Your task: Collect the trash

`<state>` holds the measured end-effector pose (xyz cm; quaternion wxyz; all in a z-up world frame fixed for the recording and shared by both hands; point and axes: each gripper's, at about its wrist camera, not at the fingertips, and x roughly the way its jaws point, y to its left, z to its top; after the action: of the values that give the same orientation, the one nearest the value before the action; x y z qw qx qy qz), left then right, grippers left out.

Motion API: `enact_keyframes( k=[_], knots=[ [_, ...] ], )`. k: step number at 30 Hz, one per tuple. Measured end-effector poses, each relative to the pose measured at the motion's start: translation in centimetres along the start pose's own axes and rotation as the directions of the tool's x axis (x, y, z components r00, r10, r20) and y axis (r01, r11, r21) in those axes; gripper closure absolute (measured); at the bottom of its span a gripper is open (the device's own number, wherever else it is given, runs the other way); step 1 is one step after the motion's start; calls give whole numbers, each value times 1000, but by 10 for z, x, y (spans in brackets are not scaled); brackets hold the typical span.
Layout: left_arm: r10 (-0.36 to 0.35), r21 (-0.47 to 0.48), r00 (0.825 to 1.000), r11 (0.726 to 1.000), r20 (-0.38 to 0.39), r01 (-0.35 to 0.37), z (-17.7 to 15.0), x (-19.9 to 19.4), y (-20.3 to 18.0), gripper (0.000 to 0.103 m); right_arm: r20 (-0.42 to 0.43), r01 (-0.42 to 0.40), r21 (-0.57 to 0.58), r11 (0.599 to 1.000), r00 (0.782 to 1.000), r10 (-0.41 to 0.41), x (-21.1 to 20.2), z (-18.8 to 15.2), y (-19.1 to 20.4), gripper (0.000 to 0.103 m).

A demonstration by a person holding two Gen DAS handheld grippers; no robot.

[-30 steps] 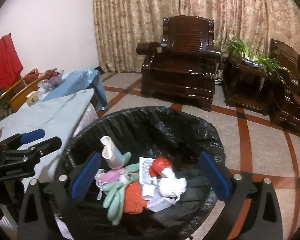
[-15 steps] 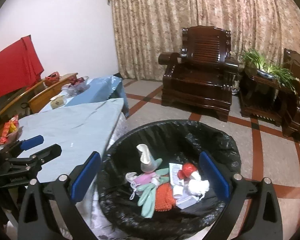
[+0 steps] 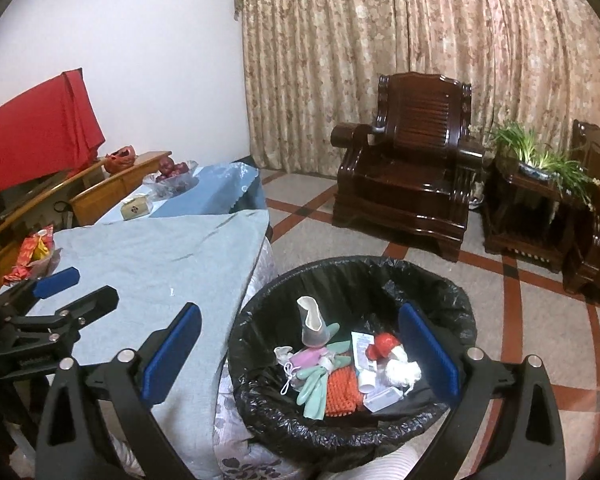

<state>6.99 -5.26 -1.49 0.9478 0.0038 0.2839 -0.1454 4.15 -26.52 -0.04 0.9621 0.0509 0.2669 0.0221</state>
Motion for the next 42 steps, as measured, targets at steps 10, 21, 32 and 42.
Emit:
enact_keyframes(
  k=[10, 21, 32, 42],
  knots=[
    [17, -4, 999, 1000, 51, -16, 8, -30, -5, 8, 38, -5, -17, 1000, 999, 6, -27, 9, 7, 6],
    [22, -16, 996, 1000, 81, -21, 11, -48, -5, 8, 70, -11, -49, 999, 997, 15, -41, 17, 15, 6],
    [30, -18, 995, 999, 90, -29, 13, -55, -2, 8, 75, -20, -63, 998, 997, 25, -39, 18, 21, 6],
    [43, -22, 995, 999, 86, -41, 17, -56, 3, 8, 67, -33, -72, 997, 997, 38, -37, 19, 26, 6]
  ],
)
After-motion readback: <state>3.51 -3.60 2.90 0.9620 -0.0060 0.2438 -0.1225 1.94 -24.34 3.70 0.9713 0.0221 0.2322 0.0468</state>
